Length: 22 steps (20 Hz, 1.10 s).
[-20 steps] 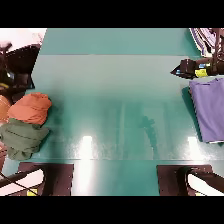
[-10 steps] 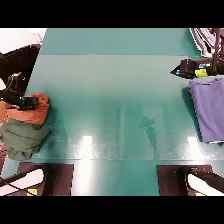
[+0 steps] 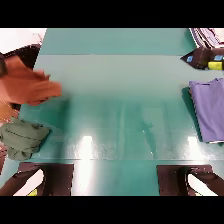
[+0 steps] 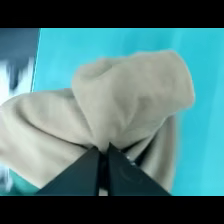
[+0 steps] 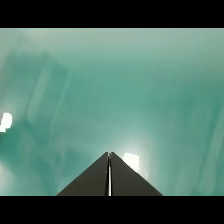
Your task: Fold the shirts.
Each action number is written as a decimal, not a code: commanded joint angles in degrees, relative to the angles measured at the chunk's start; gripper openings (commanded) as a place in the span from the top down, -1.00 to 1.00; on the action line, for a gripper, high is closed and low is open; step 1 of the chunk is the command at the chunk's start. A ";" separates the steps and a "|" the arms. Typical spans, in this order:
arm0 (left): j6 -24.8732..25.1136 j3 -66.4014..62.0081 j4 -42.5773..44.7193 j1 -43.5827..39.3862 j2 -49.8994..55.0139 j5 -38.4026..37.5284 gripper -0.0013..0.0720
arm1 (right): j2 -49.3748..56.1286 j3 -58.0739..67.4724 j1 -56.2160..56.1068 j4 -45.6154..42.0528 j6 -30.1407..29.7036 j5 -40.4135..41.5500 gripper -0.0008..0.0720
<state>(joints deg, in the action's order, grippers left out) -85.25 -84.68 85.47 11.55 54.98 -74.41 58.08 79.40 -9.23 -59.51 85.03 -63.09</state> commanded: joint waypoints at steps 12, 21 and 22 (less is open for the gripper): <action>-3.78 -14.78 -2.60 -48.30 18.08 -8.37 0.89 | -1.44 9.11 0.09 -0.13 0.00 0.00 0.93; -2.89 -13.86 2.47 -42.53 29.07 1.42 -0.71 | 1.44 14.29 0.09 -0.68 0.00 -9.22 0.93; -2.86 -12.70 1.42 -39.50 29.46 2.25 -0.70 | 1.44 14.29 0.07 -0.68 0.00 -9.73 0.93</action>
<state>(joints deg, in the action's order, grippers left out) -88.20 -98.67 86.41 -33.56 82.98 -74.70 59.27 93.14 -9.15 -60.10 85.03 -70.39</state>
